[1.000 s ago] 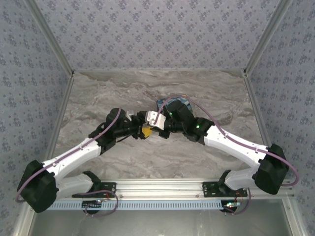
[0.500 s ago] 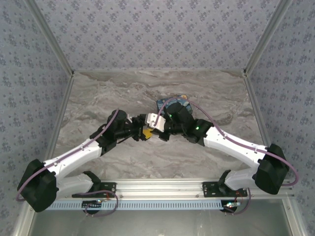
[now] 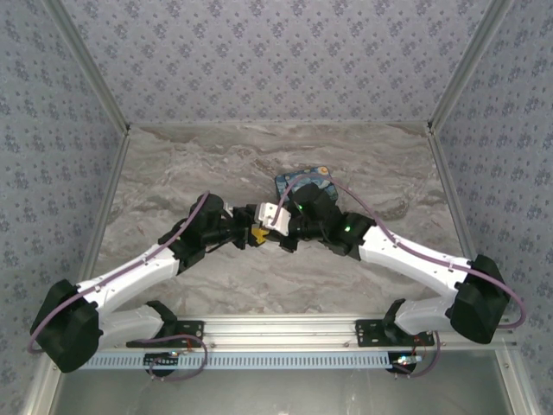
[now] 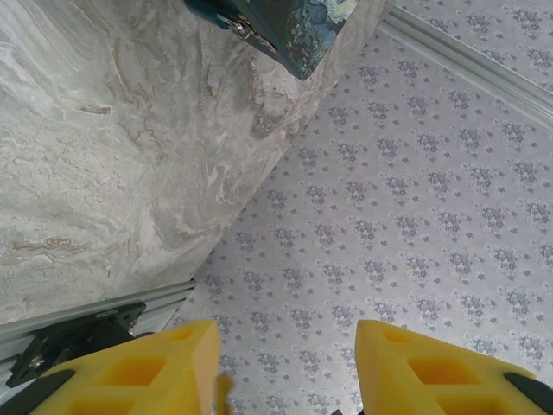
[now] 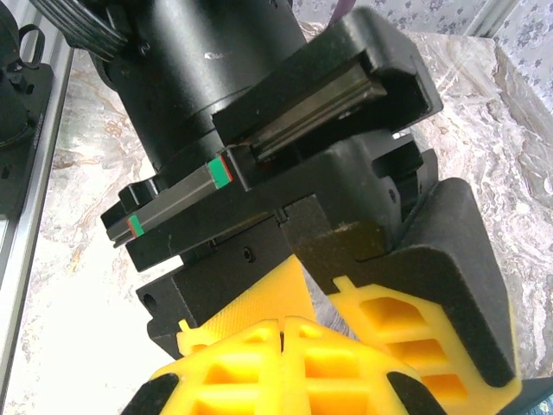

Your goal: Unlock the padlock with the key

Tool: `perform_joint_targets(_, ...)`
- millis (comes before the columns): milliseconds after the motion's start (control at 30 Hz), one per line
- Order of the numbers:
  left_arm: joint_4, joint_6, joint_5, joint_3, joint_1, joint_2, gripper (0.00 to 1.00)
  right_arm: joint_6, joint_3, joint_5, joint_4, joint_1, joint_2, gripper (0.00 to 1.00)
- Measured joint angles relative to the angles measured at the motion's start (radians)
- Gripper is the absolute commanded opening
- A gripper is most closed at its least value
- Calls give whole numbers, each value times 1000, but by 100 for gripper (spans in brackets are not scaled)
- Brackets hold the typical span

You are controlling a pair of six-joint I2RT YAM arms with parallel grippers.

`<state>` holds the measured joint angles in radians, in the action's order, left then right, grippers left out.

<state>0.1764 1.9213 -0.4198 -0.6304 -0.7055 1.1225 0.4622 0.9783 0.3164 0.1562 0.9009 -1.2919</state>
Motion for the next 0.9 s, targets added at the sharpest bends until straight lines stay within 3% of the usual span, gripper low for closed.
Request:
perform_joint_targets(400,0,0,-3,2,-3,0,30,-10,-19,6,-19,1,36,0)
perform_joint_targets(900,-21,-5,-3,2,-3,0,5,-22,-28,14,-28,-2,46,0)
